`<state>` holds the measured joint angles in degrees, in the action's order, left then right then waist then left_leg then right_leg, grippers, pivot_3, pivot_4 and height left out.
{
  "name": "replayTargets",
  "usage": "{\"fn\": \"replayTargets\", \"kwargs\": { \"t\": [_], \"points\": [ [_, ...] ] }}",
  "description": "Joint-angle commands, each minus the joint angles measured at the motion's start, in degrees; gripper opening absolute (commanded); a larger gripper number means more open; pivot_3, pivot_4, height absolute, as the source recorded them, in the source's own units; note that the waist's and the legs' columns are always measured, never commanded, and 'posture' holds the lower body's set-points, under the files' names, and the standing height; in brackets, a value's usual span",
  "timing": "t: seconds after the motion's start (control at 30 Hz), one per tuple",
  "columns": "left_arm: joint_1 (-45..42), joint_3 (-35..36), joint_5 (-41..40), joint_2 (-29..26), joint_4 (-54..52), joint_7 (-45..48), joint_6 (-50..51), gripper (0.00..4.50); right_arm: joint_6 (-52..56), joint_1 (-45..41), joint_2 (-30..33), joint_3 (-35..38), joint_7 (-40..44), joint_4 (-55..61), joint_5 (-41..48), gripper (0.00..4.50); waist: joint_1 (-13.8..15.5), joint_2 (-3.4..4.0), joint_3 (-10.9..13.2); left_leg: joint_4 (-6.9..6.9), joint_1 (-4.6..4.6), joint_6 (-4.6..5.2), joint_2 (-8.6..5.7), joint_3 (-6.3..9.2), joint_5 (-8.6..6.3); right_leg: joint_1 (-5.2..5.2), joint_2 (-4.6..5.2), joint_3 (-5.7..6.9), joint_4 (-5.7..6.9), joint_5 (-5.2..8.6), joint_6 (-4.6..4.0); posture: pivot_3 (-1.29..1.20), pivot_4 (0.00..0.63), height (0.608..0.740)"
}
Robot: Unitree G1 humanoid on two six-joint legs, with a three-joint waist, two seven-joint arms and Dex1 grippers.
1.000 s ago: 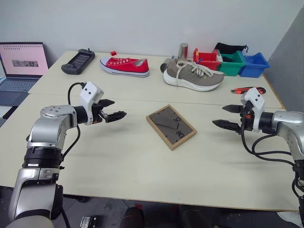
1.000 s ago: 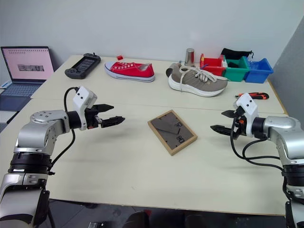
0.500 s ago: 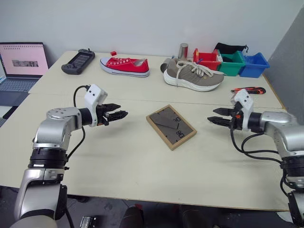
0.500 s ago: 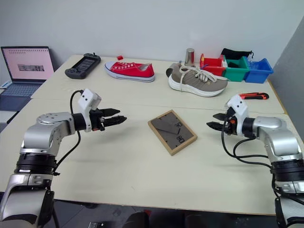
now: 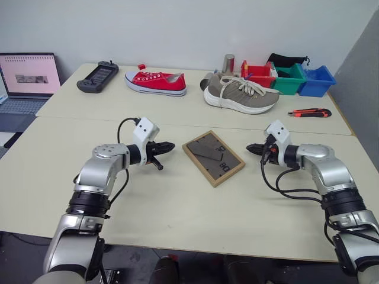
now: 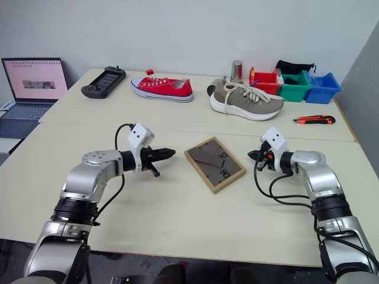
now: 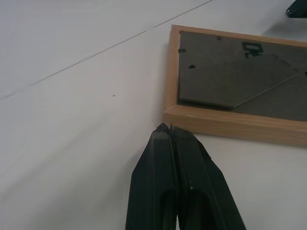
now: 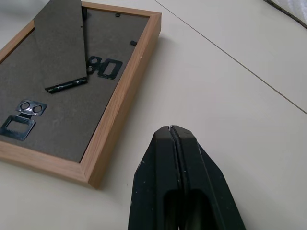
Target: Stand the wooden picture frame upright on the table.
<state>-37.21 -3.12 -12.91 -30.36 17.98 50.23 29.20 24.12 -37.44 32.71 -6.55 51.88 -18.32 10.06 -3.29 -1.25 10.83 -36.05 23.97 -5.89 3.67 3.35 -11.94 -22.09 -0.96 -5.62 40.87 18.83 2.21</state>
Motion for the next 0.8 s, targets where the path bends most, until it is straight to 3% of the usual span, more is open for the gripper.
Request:
{"fn": "replayTargets", "kwargs": {
  "t": [0.03,0.8],
  "points": [
    [-3.6,-2.0,2.2,2.0,4.1,-0.3,-2.9,0.03,-1.4,-0.1,-0.4,-1.3,0.8,2.5,-1.2,0.00,0.0,0.00,0.0,0.00,0.00,0.00,0.00,0.00,0.00,0.00,0.00,0.00,0.00,0.00,0.00,0.00,0.150,0.740],
    [-12.5,-4.0,8.0,7.6,23.2,1.7,-13.9,0.03,10.8,8.4,0.6,-4.1,6.1,23.4,4.1,0.00,0.0,0.00,0.0,0.00,0.05,0.00,-0.04,0.06,0.00,0.00,0.00,0.04,0.00,0.00,0.00,0.00,0.150,0.740]
  ]
}}
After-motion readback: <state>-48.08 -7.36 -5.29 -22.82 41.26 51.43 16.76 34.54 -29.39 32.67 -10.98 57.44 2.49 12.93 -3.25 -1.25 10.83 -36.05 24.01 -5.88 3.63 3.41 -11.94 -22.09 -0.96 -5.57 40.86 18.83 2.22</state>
